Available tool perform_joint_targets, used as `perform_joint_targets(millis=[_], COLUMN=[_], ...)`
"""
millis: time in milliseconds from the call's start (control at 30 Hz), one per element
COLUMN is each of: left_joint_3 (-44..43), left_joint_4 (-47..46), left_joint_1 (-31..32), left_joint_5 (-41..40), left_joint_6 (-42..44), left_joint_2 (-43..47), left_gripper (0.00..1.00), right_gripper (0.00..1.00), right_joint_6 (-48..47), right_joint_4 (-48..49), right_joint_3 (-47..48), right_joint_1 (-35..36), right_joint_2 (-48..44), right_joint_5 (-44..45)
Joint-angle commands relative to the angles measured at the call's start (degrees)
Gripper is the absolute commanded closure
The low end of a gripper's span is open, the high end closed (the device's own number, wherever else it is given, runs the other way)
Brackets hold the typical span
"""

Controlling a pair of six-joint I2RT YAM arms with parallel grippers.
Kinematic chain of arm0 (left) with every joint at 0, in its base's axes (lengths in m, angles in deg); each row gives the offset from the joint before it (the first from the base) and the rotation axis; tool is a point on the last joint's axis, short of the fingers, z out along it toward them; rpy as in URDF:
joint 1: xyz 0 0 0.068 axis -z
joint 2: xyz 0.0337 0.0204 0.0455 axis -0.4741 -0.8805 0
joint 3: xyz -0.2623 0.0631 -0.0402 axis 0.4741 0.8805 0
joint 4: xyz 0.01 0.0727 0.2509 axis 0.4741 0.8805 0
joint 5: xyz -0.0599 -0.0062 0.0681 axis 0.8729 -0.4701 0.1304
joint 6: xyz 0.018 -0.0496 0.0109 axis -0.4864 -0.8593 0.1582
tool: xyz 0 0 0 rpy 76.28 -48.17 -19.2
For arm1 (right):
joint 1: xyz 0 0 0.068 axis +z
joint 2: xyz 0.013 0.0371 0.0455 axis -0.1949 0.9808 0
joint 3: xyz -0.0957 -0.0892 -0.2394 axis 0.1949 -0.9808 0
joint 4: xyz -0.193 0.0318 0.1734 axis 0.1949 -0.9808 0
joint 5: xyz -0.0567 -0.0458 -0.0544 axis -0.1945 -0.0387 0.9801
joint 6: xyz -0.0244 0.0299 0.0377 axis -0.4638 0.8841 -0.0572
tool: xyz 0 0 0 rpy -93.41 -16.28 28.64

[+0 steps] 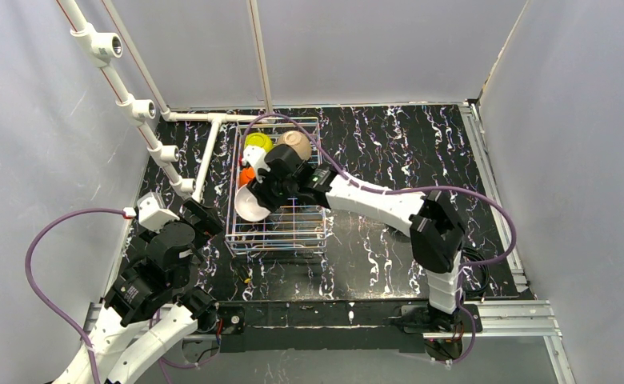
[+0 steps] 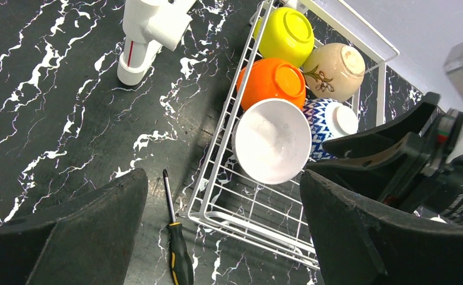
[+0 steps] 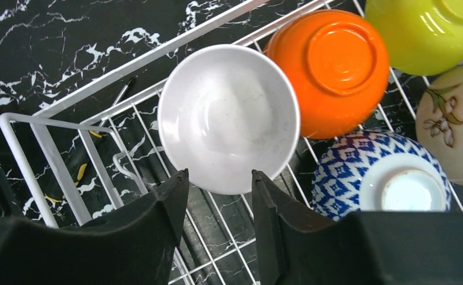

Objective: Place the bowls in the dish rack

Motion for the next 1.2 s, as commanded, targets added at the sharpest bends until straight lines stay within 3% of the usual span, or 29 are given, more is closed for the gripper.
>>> perform_joint_targets(millis=[0, 267, 433, 667, 1167], left_joint_3=[-0.8, -0.8, -0.8, -0.7, -0.9], left_joint_4=[0.3, 0.3, 0.3, 0.5, 2.2], left_joint_1=[0.2, 0.2, 0.2, 0.2, 0.2], left_joint_5=[-2.8, -2.5, -2.6, -2.8, -4.1], left_joint_6=[0.2, -0.2, 0.1, -0.3, -1.7], left_joint_2=[-0.4, -1.1, -0.9, -0.3, 0.4], left_gripper=[0.02, 0.02, 0.02, 0.02, 0.02], right_gripper=[0.5, 0.42, 0.42, 0.42, 0.33], right_joint_6=[-4.4, -1.7, 1.3, 2.5, 6.0], right_joint_4=[-0.6, -1.9, -4.0, -4.5, -2.0], right_joint_3=[3.3, 10.1, 16.0, 18.2, 16.5], right_joint_1=[2.1, 4.0, 5.2, 6.2, 7.3], right_joint_2=[1.7, 8.8, 14.3, 17.0, 13.4], right_joint_5=[-0.7, 2.0, 7.8, 8.1, 8.8])
